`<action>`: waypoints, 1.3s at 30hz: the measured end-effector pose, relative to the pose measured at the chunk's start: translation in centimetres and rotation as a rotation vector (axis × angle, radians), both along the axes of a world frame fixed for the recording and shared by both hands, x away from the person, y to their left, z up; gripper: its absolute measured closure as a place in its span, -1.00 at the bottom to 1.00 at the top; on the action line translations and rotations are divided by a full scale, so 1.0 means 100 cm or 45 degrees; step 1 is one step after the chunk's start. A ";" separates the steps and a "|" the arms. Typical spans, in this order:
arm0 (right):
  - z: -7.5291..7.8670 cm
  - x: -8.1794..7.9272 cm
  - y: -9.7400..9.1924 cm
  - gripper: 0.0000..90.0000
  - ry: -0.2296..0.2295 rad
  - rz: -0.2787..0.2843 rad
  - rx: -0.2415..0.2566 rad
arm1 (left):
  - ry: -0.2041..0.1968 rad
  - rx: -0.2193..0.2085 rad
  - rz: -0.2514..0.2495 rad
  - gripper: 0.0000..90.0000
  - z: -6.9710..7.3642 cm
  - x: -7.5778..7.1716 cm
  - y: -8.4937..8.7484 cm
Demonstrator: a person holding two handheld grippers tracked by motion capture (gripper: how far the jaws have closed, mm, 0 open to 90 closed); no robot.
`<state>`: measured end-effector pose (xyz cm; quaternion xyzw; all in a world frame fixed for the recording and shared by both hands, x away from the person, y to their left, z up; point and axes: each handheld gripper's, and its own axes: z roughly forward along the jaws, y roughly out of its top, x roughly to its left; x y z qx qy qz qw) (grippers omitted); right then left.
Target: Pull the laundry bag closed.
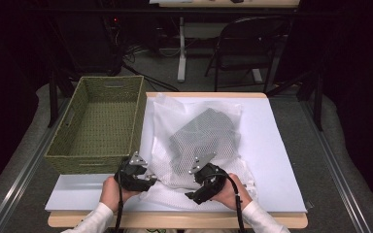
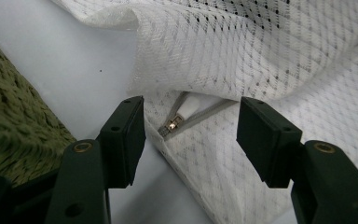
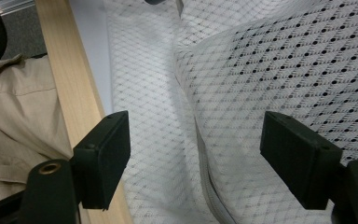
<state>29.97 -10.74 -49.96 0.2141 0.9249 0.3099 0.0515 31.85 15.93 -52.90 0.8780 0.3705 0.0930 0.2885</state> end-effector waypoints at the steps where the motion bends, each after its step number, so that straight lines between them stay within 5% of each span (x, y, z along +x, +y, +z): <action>1: 0.000 0.000 0.000 -0.47 0.000 0.001 -0.003 | 0.021 0.021 -0.002 -0.06 -0.002 0.001 -0.001; 9: 0.000 -0.001 -0.001 -0.46 0.006 0.003 0.003 | 0.158 0.064 -0.030 0.18 -0.008 -0.008 0.008; 15: 0.000 -0.001 0.000 -0.46 0.010 0.008 0.006 | 0.125 0.101 -0.081 0.75 -0.010 -0.011 0.010; 18: 0.000 -0.001 -0.001 -0.46 0.004 0.009 0.006 | 0.144 0.075 -0.098 0.97 -0.010 -0.011 0.010; 23: 0.000 -0.001 -0.001 -0.46 0.014 0.004 0.001 | 0.209 0.018 -0.157 0.99 -0.010 -0.022 0.009; 30: -0.001 -0.002 -0.001 -0.46 0.021 -0.001 -0.006 | 0.238 0.037 -0.214 0.98 -0.009 -0.032 0.007; 39: -0.002 0.000 0.000 -0.46 0.017 0.009 -0.010 | 0.206 -0.025 -0.094 0.41 0.002 -0.021 0.024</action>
